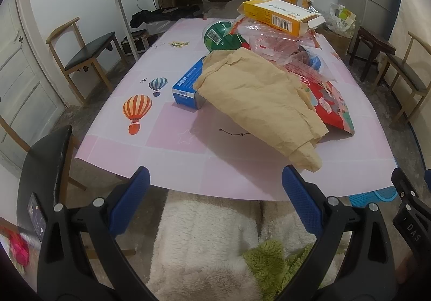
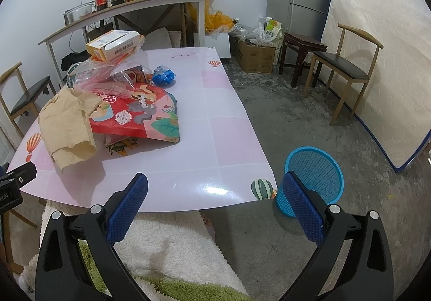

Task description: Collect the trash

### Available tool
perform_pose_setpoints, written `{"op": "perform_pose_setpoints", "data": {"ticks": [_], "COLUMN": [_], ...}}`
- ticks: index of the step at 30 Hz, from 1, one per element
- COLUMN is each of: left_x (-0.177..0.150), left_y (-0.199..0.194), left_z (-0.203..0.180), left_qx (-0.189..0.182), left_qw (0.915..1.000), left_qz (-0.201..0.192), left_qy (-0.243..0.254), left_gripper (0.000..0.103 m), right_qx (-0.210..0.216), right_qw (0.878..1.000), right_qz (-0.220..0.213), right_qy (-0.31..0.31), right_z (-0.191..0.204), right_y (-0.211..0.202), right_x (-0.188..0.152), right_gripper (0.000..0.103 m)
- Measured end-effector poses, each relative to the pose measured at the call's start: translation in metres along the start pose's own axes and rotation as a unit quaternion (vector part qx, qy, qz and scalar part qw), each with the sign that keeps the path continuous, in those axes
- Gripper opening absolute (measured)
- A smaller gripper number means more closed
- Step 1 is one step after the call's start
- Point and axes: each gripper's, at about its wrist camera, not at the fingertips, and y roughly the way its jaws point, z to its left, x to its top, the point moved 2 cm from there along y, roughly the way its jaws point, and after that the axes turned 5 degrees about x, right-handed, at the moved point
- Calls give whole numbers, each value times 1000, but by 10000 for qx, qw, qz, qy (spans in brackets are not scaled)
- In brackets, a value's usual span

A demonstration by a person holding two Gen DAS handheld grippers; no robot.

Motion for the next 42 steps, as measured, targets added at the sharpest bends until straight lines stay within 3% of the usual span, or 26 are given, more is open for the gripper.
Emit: {"op": "perform_pose_setpoints", "data": {"ticks": [18, 24, 29, 33, 36, 42], "left_x": [0, 11, 29, 44, 59, 100], "left_y": [17, 21, 18, 20, 25, 34], "left_z": [12, 26, 39, 42, 46, 47], "left_qx": [32, -38, -357, -1018, -1601, -1889], "left_qw": [9999, 9995, 9963, 9892, 9793, 9697], "left_qz": [13, -249, -759, -1045, -1200, -1512], "left_qy": [-128, -168, -193, -172, -297, -327], "left_gripper": [95, 95, 95, 95, 95, 95], "right_qx": [-63, 65, 455, 874, 1312, 1925], "right_qw": [9998, 9995, 9956, 9869, 9767, 9430], "right_qz": [70, -163, -573, -1018, -1245, -1110], "right_qy": [-147, -277, -590, -895, -1158, -2476], "right_z": [11, 19, 31, 42, 57, 120], "right_y": [15, 23, 28, 26, 28, 53], "right_x": [9, 33, 64, 98, 135, 197], "right_gripper": [98, 98, 98, 98, 98, 98]}}
